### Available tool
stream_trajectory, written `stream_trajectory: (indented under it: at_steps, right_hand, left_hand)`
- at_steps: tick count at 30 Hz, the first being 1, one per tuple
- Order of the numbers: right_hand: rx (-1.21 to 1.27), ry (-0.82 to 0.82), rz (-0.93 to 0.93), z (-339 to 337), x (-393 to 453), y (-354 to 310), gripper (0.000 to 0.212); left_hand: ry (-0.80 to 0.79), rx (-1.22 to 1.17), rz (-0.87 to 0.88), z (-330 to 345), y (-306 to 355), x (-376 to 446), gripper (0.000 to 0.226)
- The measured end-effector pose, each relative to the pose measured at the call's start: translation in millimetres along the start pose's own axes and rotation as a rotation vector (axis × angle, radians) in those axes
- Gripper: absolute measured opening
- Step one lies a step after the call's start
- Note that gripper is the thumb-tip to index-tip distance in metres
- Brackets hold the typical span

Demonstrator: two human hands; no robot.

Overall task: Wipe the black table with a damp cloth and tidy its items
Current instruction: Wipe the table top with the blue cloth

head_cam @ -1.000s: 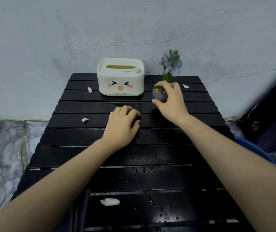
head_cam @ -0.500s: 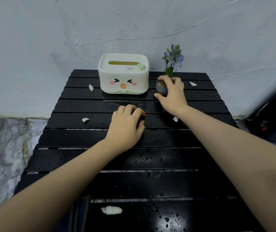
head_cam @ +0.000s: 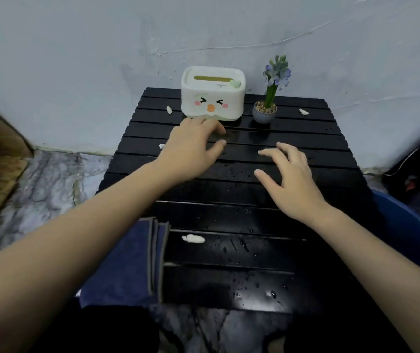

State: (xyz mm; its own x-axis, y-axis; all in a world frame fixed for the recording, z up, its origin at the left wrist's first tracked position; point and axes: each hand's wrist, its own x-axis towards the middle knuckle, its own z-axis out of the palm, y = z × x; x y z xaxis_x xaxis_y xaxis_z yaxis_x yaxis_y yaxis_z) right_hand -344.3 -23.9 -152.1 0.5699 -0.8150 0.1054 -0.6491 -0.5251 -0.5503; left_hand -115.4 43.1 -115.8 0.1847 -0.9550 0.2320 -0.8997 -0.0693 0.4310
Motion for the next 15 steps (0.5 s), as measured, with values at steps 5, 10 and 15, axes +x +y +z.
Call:
stream_trajectory:
  at_steps: [5, 10, 15]
  right_hand:
    - [-0.174, -0.112, -0.063, 1, -85, 1, 0.064]
    - [-0.301, -0.199, -0.01, 9, -131, 18, 0.088]
    - [-0.386, -0.221, 0.002, 13, -144, 23, 0.096]
  left_hand:
    - [0.015, 0.059, -0.158, -29, -27, -96, 0.07]
    - [-0.116, 0.073, -0.314, -22, -42, -202, 0.101]
    - [-0.196, 0.372, -0.364, 8, -35, -237, 0.1]
